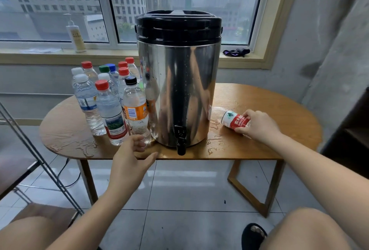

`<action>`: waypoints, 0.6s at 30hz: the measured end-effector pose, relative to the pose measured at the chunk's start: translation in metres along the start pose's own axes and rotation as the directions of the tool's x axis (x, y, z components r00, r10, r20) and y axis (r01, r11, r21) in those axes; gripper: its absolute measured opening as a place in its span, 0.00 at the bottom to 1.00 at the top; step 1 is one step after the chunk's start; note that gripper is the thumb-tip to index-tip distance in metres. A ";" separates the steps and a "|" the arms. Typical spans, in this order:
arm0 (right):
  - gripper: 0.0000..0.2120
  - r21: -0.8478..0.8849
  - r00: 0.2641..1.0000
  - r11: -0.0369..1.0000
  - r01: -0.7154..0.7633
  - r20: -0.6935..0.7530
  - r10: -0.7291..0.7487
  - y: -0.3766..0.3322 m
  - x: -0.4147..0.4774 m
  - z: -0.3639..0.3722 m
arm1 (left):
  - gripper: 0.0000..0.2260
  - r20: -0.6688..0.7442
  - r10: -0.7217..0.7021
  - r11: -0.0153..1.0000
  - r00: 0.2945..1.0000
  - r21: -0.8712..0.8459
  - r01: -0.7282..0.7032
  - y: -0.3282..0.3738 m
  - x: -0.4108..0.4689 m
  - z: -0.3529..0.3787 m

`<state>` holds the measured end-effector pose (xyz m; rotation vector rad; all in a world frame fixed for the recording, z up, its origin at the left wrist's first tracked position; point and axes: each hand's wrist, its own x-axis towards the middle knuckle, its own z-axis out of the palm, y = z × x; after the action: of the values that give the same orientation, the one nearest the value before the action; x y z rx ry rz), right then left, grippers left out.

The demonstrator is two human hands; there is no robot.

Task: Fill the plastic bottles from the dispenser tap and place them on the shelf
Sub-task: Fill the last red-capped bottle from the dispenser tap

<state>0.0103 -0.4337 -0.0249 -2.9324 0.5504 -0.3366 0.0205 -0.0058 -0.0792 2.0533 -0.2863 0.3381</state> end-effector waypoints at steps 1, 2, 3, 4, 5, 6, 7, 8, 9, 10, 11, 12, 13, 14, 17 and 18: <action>0.34 -0.003 1.000 1.000 0.004 0.018 -0.004 0.000 -0.009 -0.004 | 0.29 0.008 0.003 1.000 1.000 -0.002 -0.003 0.002 -0.003 0.002; 0.34 0.000 0.999 1.000 0.004 0.042 -0.004 0.000 -0.019 -0.007 | 0.28 0.015 0.009 1.000 1.000 -0.003 -0.009 0.005 -0.006 0.003; 0.35 0.010 0.998 1.000 -0.002 0.064 0.001 -0.001 -0.028 -0.011 | 0.27 0.021 0.016 1.000 1.000 -0.002 -0.016 0.007 -0.008 0.004; 0.36 0.023 0.996 1.000 -0.012 0.085 0.010 -0.001 -0.037 -0.014 | 0.27 0.029 0.022 1.000 0.999 -0.001 -0.022 0.009 -0.011 0.006; 0.36 0.039 0.994 0.999 -0.025 0.105 0.021 -0.003 -0.046 -0.016 | 0.27 0.043 0.026 1.000 0.999 -0.002 -0.026 0.012 -0.013 0.007; 0.36 0.058 0.992 0.998 -0.040 0.124 0.032 -0.004 -0.055 -0.017 | 0.26 0.060 0.026 1.000 0.998 -0.006 -0.026 0.014 -0.015 0.009; 0.36 0.080 0.988 0.995 -0.055 0.146 0.043 -0.006 -0.063 -0.019 | 0.26 0.074 0.023 1.000 0.997 -0.014 -0.022 0.017 -0.018 0.010; 0.34 0.103 0.984 0.992 -0.070 0.172 0.052 -0.008 -0.073 -0.020 | 0.26 0.087 0.018 1.000 0.996 -0.026 -0.016 0.020 -0.020 0.010; 0.33 0.128 0.979 0.988 -0.085 0.195 0.058 -0.012 -0.083 -0.022 | 0.25 0.099 0.014 0.999 0.995 -0.035 -0.011 0.022 -0.023 0.011; 0.33 0.161 0.975 0.982 -0.097 0.216 0.060 -0.015 -0.094 -0.023 | 0.25 0.112 0.014 0.999 0.994 -0.040 -0.010 0.024 -0.025 0.012; 0.33 0.205 0.971 0.973 -0.110 0.231 0.061 -0.019 -0.104 -0.022 | 0.25 0.128 0.015 0.999 0.992 -0.040 -0.010 0.026 -0.028 0.012; 0.33 0.257 0.968 0.958 -0.124 0.246 0.060 -0.021 -0.115 -0.020 | 0.24 0.144 0.017 0.999 0.989 -0.043 -0.011 0.027 -0.030 0.012; 0.32 0.317 0.964 0.937 -0.145 0.259 0.062 -0.024 -0.125 -0.017 | 0.24 0.158 0.019 0.999 0.987 -0.050 -0.011 0.028 -0.032 0.013; 0.31 0.379 0.960 0.910 -0.167 0.271 0.063 -0.027 -0.136 -0.013 | 0.24 0.170 0.017 0.998 0.985 -0.060 -0.006 0.029 -0.033 0.013; 0.27 0.533 0.959 0.820 -0.211 0.274 0.068 -0.040 -0.168 0.004 | 0.22 0.210 0.003 0.996 0.978 -0.087 0.015 0.031 -0.035 0.013; 0.25 0.579 0.957 0.785 -0.221 0.283 0.060 -0.045 -0.179 0.010 | 0.20 0.228 -0.002 0.995 0.974 -0.100 0.026 0.031 -0.037 0.013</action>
<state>-0.1340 -0.3245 -0.0610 -2.2443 0.5035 -0.0892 -0.0227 -0.0303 -0.0729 1.9923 -0.4199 0.0763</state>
